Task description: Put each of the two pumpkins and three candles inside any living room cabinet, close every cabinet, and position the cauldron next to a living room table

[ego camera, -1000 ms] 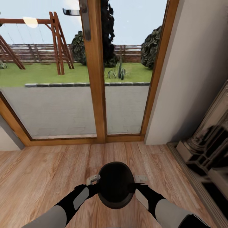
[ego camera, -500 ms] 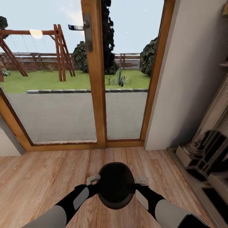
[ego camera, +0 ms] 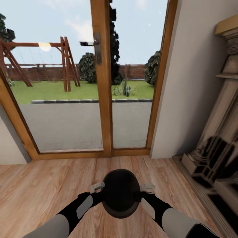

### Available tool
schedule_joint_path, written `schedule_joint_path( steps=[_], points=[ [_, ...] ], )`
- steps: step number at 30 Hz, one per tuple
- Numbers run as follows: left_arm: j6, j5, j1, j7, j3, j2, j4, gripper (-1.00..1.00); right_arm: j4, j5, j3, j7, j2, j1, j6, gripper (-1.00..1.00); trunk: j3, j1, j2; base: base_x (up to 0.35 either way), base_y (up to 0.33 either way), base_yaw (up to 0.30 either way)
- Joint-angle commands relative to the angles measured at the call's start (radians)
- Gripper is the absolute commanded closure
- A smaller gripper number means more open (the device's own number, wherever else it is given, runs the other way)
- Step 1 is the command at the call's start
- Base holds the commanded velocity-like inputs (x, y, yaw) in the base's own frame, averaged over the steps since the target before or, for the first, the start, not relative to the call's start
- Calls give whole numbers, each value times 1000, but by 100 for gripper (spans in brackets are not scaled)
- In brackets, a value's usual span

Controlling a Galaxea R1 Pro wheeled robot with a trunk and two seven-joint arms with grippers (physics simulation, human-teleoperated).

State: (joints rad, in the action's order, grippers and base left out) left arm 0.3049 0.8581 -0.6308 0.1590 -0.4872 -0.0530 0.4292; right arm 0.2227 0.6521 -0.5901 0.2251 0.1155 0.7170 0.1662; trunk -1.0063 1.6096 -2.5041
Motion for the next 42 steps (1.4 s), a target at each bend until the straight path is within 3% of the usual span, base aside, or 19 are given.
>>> schedule_joint_path(
  steps=[1,13,22,42],
  points=[
    [0,33,0,7,-5,1,3,100,22,3,0,3,0,1,2,100,3,-1,0,-324,85,0],
    [0,34,-1,7,-5,1,3,100,21,3,-3,3,1,1,5,100,45,-7,3,-326,77,193],
    [-1,35,0,5,-5,2,4,100,21,3,-3,3,1,0,7,100,40,-7,3,-285,5,246],
    [-3,36,0,5,-1,3,25,100,21,3,-4,4,2,1,6,100,29,-7,3,-13,0,247]
  ],
)
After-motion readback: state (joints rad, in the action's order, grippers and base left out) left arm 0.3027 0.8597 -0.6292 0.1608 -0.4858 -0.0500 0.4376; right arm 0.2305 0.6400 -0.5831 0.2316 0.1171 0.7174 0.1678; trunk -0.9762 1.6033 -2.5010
